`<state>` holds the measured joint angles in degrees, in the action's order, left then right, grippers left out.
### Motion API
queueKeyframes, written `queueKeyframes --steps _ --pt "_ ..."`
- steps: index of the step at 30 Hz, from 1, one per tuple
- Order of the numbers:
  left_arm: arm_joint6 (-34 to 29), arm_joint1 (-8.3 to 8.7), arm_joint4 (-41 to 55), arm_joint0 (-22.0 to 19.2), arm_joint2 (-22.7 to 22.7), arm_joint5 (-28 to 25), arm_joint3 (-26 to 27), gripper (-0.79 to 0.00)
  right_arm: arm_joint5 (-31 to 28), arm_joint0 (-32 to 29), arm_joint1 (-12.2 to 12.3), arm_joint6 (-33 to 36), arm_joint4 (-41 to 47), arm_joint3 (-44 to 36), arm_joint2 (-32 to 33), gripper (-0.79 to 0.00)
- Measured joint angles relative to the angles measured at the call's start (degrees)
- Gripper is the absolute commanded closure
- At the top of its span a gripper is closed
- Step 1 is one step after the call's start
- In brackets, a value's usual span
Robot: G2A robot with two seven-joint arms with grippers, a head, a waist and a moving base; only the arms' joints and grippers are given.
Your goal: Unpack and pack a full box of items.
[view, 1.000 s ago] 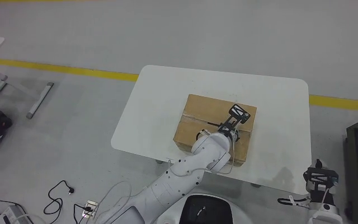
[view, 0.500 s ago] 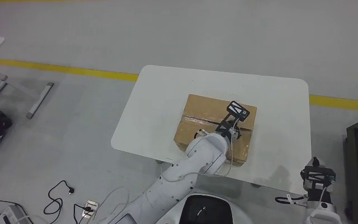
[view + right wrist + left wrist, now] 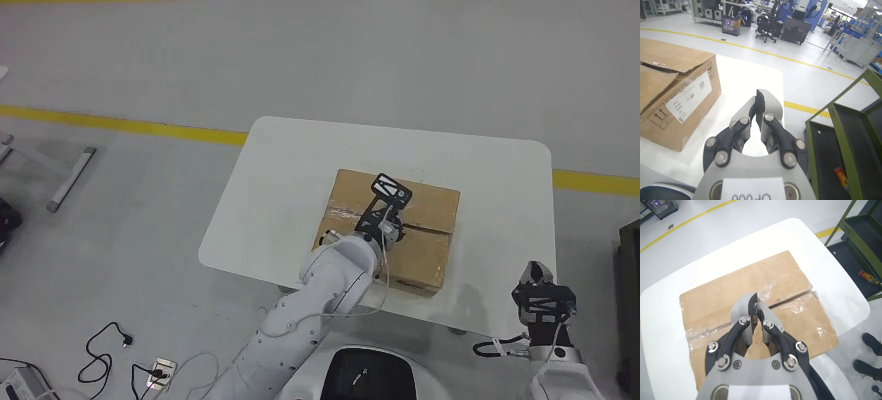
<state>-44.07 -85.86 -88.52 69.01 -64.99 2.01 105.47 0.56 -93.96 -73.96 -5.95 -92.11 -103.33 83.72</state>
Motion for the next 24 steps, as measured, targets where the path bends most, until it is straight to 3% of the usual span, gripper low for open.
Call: queueKeyframes --steps 10,24 --pt "0.3 0.86 -0.4 2.0 -6.6 0.2 2.9 0.0 -0.4 4.2 -0.9 0.3 -5.0 2.5 -9.5 0.0" --pt "0.9 1.55 -1.7 2.7 -11.7 1.3 4.0 0.0 -1.2 8.4 -1.5 2.5 -8.7 7.2 -14.9 0.0"
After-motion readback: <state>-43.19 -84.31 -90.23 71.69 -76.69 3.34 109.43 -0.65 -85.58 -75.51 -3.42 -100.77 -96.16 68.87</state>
